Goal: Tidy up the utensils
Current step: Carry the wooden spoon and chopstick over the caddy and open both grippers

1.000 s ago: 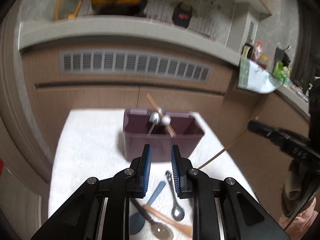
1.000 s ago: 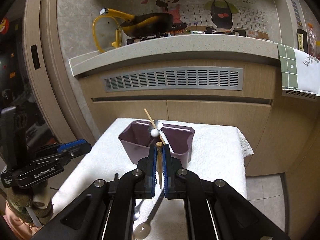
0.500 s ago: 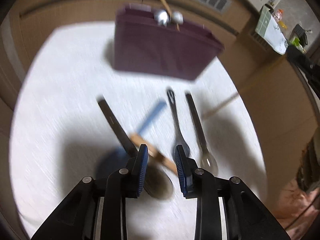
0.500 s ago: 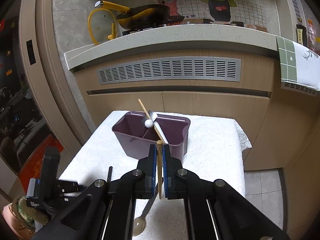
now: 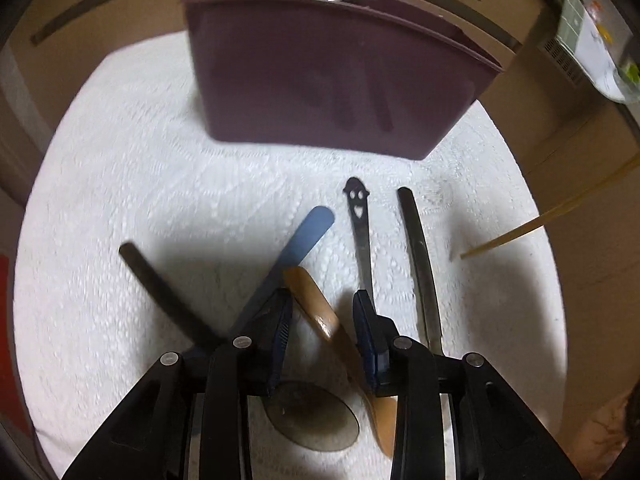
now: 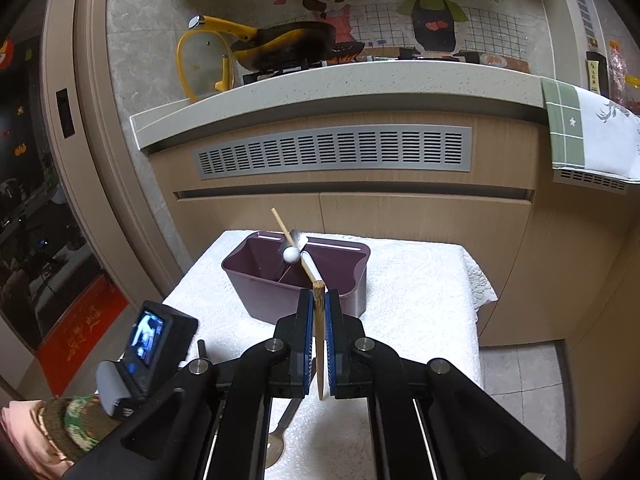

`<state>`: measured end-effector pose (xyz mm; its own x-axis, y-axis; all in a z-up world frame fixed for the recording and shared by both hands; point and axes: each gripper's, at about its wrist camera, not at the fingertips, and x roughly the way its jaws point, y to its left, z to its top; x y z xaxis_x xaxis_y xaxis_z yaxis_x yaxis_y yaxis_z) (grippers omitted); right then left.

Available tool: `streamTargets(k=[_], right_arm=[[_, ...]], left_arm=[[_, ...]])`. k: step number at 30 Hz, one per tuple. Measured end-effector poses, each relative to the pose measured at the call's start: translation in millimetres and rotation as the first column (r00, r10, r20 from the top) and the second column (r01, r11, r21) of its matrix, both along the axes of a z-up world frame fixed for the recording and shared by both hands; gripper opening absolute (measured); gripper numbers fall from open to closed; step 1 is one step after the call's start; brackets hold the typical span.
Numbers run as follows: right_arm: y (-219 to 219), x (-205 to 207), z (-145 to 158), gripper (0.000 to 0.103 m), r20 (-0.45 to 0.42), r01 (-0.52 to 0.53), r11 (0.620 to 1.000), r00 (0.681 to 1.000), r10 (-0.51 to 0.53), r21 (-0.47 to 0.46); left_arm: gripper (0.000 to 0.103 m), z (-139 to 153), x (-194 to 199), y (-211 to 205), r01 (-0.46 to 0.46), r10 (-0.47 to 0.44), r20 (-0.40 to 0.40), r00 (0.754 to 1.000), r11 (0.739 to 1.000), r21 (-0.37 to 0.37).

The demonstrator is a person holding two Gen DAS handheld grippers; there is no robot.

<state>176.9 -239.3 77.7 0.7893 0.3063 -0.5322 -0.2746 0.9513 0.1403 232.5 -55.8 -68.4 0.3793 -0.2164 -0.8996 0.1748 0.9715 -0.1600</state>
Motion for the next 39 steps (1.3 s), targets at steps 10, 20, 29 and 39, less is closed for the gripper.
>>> streamTargets(k=[10, 20, 29, 39], right_arm=[[-1.4, -8.7, 4.3, 0.005, 0.008, -0.003, 1.000, 1.000, 0.003, -0.011], [-1.7, -11.7, 28.0, 0.005, 0.039, -0.009, 1.000, 0.999, 0.009, 0.021], [9.4, 16.5, 124.0, 0.005, 0.208, -0.026, 1.000, 0.978, 0.025, 0.003], [33.9, 98.8, 93.5, 0.005, 0.099, -0.010, 0.999, 0.995, 0.014, -0.039]], left_arm=[[0.013, 41.9, -49.9, 15.2, 0.015, 0.001, 0.227, 0.974, 0.998, -0.069], [0.012, 127.4, -46.3, 40.8, 0.046, 0.035, 0.430, 0.902, 0.983, -0.175], [0.010, 249.8, 15.4, 39.1, 0.110, 0.040, 0.670, 0.741, 0.978, -0.179], [0.011, 201.6, 80.8, 54.4, 0.063, 0.053, 0.556, 0.829, 0.980, -0.188]])
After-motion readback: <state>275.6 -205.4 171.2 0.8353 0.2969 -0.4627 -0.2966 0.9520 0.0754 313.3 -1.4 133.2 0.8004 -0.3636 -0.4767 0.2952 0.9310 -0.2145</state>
